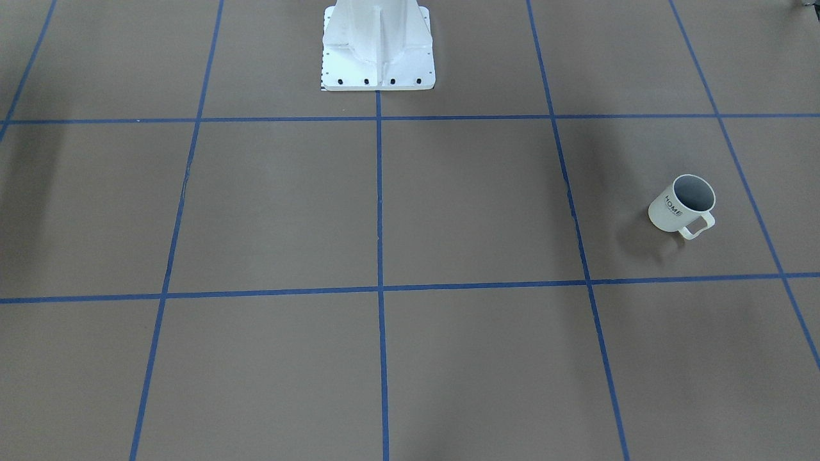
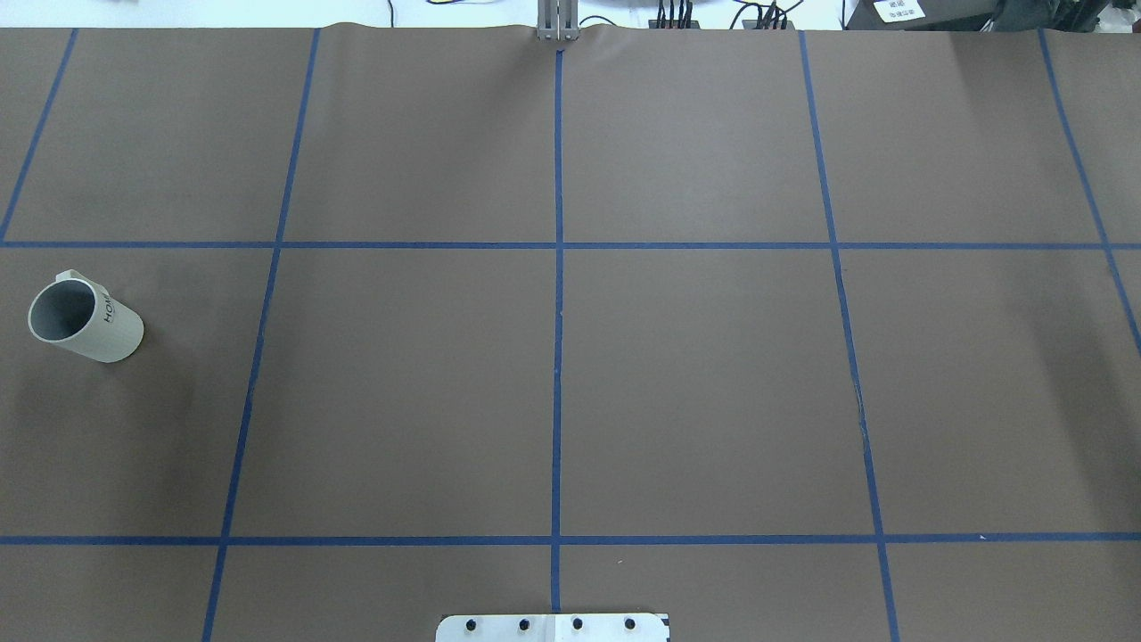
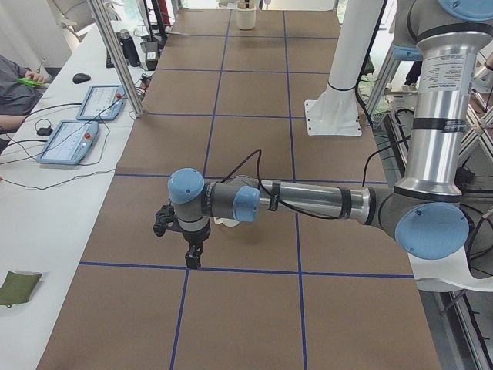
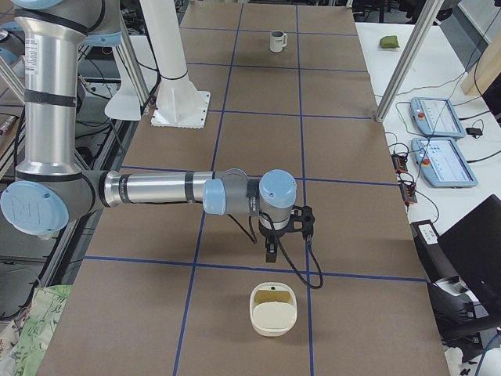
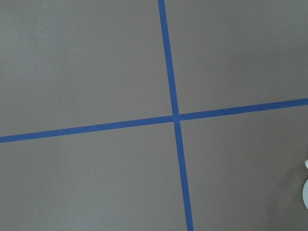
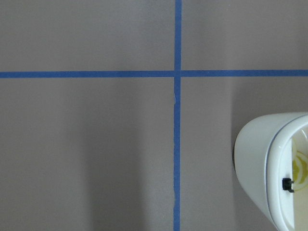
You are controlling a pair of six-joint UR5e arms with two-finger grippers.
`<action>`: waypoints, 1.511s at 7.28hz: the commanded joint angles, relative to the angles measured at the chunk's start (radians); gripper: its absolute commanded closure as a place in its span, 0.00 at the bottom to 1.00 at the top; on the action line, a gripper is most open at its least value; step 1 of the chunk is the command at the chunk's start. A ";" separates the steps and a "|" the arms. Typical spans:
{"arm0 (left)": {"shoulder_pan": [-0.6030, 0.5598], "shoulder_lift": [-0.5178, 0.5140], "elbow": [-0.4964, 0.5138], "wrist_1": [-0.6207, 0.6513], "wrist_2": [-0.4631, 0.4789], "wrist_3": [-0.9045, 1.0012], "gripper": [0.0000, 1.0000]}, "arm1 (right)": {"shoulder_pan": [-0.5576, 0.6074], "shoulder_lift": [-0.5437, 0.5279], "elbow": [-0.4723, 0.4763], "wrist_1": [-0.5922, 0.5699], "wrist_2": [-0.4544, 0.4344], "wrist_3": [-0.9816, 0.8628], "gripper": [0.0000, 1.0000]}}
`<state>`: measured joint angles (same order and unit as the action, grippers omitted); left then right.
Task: Left arm hands cup to right arm to dump lemon
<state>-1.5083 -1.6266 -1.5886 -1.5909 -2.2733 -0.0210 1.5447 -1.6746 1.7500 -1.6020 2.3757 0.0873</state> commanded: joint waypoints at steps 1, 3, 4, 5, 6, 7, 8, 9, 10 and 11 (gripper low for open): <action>-0.001 -0.002 -0.002 0.003 0.001 -0.080 0.00 | 0.000 0.001 0.002 0.001 -0.003 0.042 0.00; -0.001 -0.004 0.001 0.003 0.001 -0.082 0.00 | 0.000 0.001 0.002 0.002 -0.004 0.040 0.00; -0.001 -0.004 0.001 0.005 0.003 -0.083 0.00 | 0.000 0.001 0.002 0.002 -0.004 0.042 0.00; -0.001 -0.004 0.001 0.003 0.015 -0.083 0.00 | 0.000 0.001 0.003 0.002 -0.004 0.042 0.00; -0.001 -0.002 0.001 0.003 0.015 -0.083 0.00 | 0.000 0.001 0.003 0.002 -0.004 0.042 0.00; -0.001 -0.001 -0.001 0.003 0.014 -0.082 0.00 | 0.000 0.003 0.003 0.002 -0.004 0.042 0.00; -0.001 -0.001 -0.001 0.003 0.014 -0.082 0.00 | 0.000 0.009 0.003 0.002 -0.003 0.040 0.00; -0.001 -0.001 -0.001 0.003 0.014 -0.080 0.00 | 0.002 0.009 0.003 0.002 -0.003 0.038 0.00; -0.001 -0.001 -0.001 0.003 0.014 -0.079 0.00 | 0.002 0.009 0.002 0.002 -0.003 0.032 0.00; -0.001 -0.001 -0.002 0.002 0.012 -0.077 0.00 | 0.002 0.010 0.002 0.002 -0.001 0.029 0.00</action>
<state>-1.5094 -1.6276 -1.5896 -1.5880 -2.2599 -0.1001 1.5459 -1.6659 1.7526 -1.6000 2.3734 0.1214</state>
